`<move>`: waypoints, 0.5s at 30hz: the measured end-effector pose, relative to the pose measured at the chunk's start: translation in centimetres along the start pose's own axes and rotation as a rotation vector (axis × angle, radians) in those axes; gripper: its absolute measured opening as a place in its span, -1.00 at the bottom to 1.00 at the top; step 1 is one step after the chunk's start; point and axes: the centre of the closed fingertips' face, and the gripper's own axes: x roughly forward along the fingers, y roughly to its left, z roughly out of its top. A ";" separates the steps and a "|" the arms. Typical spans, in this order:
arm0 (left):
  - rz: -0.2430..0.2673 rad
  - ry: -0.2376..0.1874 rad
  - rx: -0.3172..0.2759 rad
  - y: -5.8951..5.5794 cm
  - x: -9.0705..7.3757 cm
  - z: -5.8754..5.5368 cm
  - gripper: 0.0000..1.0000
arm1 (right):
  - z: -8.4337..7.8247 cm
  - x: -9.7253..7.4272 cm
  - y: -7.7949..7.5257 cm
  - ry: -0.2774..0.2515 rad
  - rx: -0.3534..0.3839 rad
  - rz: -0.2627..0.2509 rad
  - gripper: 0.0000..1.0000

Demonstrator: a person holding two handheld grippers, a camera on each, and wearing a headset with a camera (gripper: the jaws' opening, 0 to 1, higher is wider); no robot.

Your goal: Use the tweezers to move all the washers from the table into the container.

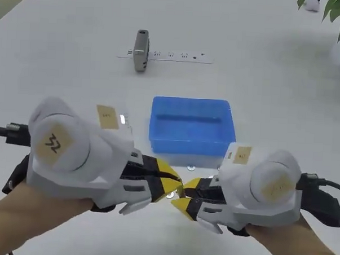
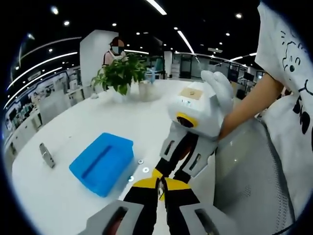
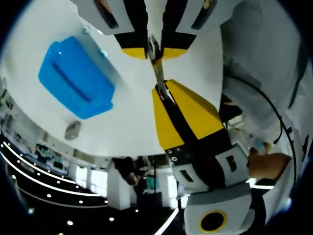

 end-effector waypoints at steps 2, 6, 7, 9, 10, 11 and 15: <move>-0.001 -0.003 -0.009 -0.2 0.4 -0.1 -0.93 | 0.0 0.0 0.0 0.002 -0.005 -0.001 -0.89; -0.004 -0.001 -0.011 -0.2 1.1 -0.5 -0.99 | -0.1 0.0 0.1 0.002 -0.017 -0.004 -0.89; -0.006 -0.002 -0.019 -0.2 1.2 -0.6 -0.99 | -0.1 0.0 0.1 0.001 -0.018 -0.004 -0.89; -0.009 -0.001 -0.029 -0.3 1.5 -0.8 -0.98 | 0.0 -0.1 0.0 0.001 -0.018 -0.006 -0.89; -0.007 0.001 -0.031 -0.3 1.6 -0.9 -0.98 | 0.0 -0.1 0.0 0.001 -0.017 -0.007 -0.89; -0.006 0.003 -0.032 -0.3 1.7 -1.0 -0.98 | 0.0 -0.1 0.0 0.002 -0.018 -0.007 -0.89; -0.005 0.016 -0.036 -0.3 2.0 -1.6 -0.98 | -0.1 0.0 0.1 0.003 -0.029 -0.005 -0.89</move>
